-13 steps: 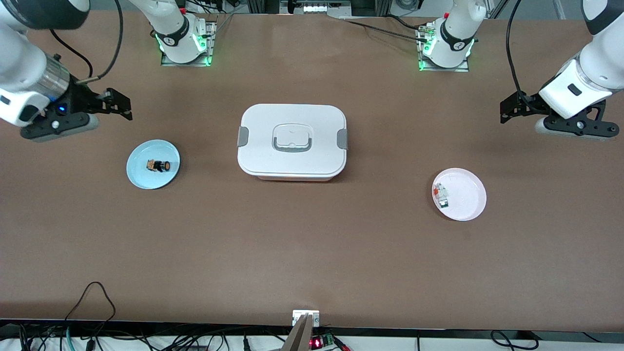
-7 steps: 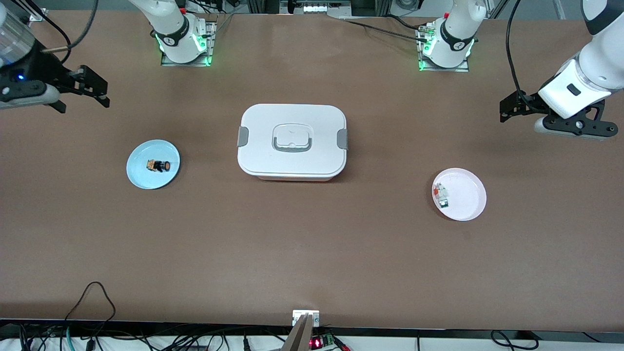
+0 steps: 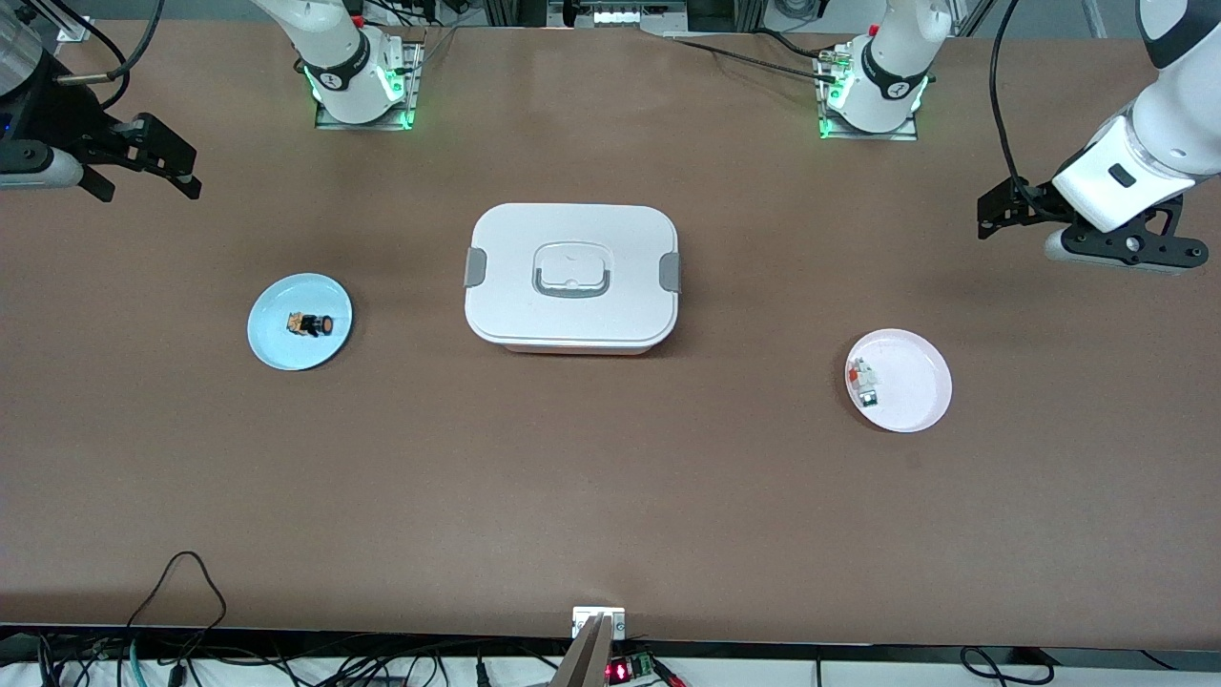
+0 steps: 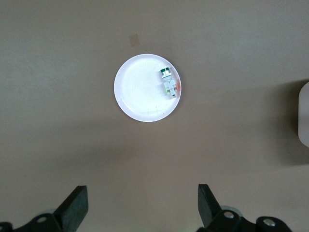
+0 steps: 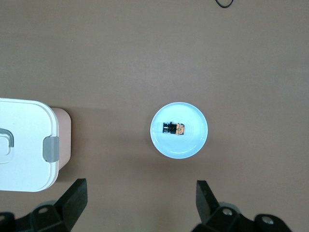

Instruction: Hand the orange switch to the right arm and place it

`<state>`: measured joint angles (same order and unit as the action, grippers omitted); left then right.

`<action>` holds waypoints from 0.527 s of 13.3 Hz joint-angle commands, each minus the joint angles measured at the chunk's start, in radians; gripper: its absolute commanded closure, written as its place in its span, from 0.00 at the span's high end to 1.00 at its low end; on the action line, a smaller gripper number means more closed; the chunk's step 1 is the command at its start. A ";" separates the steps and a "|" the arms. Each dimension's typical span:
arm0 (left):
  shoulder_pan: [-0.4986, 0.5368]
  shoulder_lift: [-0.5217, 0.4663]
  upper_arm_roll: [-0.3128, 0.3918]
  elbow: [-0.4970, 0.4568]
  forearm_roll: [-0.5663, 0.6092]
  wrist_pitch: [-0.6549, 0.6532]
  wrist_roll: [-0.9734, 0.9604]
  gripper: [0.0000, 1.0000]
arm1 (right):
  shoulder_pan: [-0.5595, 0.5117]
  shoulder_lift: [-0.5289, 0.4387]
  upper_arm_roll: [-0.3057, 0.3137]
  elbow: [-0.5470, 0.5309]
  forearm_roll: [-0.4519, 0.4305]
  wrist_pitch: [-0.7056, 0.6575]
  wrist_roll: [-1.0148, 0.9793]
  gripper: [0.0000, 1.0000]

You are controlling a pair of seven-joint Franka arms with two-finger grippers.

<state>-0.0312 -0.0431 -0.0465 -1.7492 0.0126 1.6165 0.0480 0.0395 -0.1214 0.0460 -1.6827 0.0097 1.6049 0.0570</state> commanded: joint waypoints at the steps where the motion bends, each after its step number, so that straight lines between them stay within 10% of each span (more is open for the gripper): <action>1: 0.002 -0.006 -0.004 0.007 -0.014 -0.015 -0.007 1.00 | -0.003 0.019 -0.006 0.028 -0.014 -0.025 0.024 1.00; 7: 0.001 -0.006 -0.006 0.007 -0.014 -0.015 -0.008 1.00 | -0.001 0.017 -0.005 0.029 -0.016 -0.054 0.067 1.00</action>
